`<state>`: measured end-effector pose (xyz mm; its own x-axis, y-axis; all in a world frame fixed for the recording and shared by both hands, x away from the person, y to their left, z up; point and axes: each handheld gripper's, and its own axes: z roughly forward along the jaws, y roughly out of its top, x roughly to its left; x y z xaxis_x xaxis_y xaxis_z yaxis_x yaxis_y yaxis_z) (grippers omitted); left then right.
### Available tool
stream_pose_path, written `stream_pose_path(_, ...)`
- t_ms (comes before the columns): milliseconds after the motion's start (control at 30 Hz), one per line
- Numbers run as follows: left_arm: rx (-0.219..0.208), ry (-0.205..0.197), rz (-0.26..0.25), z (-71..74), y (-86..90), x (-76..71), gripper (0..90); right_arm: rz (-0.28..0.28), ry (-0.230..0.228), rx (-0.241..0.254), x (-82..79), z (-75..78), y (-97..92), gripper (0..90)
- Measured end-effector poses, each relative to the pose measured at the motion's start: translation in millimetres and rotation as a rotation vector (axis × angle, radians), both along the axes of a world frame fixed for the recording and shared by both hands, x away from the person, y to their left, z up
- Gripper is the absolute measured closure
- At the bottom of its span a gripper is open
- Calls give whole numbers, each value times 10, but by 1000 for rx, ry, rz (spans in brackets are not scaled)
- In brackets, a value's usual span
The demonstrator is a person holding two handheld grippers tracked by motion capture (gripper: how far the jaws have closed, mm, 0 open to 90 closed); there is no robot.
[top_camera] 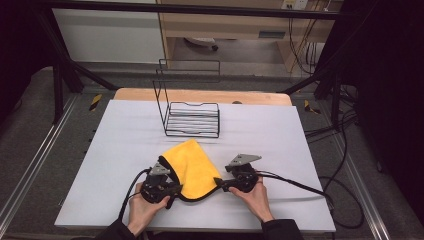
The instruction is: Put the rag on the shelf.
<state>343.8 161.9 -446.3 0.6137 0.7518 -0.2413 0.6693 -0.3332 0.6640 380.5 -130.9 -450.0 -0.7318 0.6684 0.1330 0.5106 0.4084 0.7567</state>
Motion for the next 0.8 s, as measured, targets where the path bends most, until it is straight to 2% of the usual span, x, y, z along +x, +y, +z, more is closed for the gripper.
stream_pose_path(33, 0, 1, 0, 0, 1, 1, 763, 19, -4, -16, 11, -30, 58, 469)
stream_pose_path(67, 0, 0, -1, 0, 2, 2, 763, 19, -4, -16, 11, -30, 58, 469)
stream_pose_path(133, -1, 1, -2, 0, 3, 3, 762, 23, 16, -14, 28, -44, 67, 575)
stream_pose_path(167, -3, 3, -4, 0, 5, 5, 762, 23, 16, -14, 28, -44, 67, 575)
stream_pose_path(233, -6, 5, -7, -1, 11, 10, 762, 13, 31, -13, 26, -62, 81, 655)
stream_pose_path(267, -7, 6, -8, 0, 12, 11, 762, 13, 31, -13, 26, -62, 81, 655)
stream_pose_path(333, -9, 9, -10, 2, 17, 14, 762, 26, 65, 11, 18, -63, 92, 772)
stream_pose_path(367, -8, 8, -10, 5, 21, 17, 762, 22, 74, 16, 13, -59, 94, 803)
stream_pose_path(400, -9, 10, -13, 8, 28, 19, 762, 22, 74, 16, 13, -59, 94, 803)
stream_pose_path(467, -6, 14, -14, 17, 42, 22, 762, 18, 87, 11, -13, -23, 110, 863)
stream_pose_path(600, 1, 20, -22, 34, 85, 26, 763, 13, 105, 2, -47, 7, 154, 869)
stream_pose_path(633, 7, 23, -28, 42, 104, 27, 763, 9, 126, 19, -65, 16, 165, 871)
stream_pose_path(700, 14, 27, -34, 60, 145, 25, 763, 7, 138, 25, -77, 20, 167, 871)
stream_pose_path(733, 16, 30, -43, 67, 168, 23, 764, 3, 156, 47, -112, 27, 175, 871)
stream_pose_path(800, 23, 34, -54, 78, 211, 17, 764, 7, 161, 57, -127, 27, 177, 870)
